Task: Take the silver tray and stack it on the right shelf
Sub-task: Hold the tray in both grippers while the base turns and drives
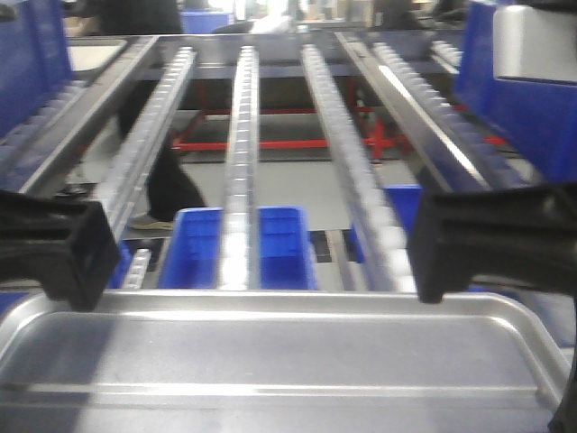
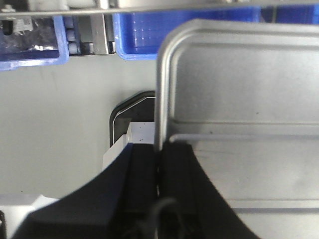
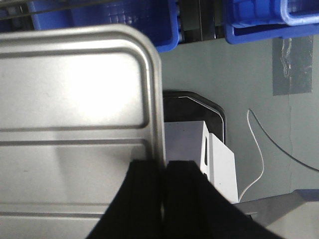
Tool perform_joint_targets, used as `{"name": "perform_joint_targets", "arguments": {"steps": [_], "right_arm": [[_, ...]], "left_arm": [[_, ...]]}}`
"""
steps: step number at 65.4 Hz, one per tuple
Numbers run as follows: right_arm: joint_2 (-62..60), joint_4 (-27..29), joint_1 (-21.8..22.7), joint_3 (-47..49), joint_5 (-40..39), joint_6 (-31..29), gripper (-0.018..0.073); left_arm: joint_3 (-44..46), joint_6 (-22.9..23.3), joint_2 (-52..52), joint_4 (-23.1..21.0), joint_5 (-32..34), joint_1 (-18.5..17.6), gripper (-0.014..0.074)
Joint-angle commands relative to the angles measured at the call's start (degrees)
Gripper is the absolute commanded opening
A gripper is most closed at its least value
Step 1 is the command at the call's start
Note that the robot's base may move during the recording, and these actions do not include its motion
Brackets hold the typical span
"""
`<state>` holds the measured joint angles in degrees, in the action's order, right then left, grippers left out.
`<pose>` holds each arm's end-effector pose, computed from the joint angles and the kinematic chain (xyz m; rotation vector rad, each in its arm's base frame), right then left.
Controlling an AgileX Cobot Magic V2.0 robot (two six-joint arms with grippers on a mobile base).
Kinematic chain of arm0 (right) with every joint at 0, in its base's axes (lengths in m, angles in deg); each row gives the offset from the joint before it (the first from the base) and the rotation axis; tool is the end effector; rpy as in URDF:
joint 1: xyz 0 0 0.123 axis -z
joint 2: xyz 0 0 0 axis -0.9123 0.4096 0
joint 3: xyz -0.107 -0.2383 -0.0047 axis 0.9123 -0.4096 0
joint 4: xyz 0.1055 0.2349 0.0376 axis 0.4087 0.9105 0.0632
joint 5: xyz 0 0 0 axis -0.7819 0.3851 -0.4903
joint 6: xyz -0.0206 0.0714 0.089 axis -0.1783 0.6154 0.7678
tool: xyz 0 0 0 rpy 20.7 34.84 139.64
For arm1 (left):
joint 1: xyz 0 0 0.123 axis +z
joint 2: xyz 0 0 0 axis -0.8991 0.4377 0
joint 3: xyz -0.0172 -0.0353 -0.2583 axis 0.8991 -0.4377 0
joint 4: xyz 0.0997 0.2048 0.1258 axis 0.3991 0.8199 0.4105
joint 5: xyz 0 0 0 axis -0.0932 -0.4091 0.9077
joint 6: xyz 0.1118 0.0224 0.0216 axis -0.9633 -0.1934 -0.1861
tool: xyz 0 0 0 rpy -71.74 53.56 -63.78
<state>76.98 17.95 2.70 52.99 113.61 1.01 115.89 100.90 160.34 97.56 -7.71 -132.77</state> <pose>0.1143 0.1831 0.1952 0.2375 2.8750 0.2376 0.1017 -0.1991 0.1980 0.1486 2.8777 -0.1338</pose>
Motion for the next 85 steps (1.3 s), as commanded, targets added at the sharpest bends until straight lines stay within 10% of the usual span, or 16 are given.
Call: {"name": "perform_joint_targets", "arguments": {"steps": [1, 85], "right_arm": [[-1.4, -2.9, 0.1, 1.3, 2.5, 0.2, 0.0069], [-1.4, -2.9, 0.1, 1.3, 16.3, 0.2, 0.0069]], "left_arm": [[1.0, -0.3, -1.3, 1.5, -3.7, -0.4, -0.01], [1.0, -0.3, -1.3, 1.5, -3.7, -0.4, -0.01]]}}
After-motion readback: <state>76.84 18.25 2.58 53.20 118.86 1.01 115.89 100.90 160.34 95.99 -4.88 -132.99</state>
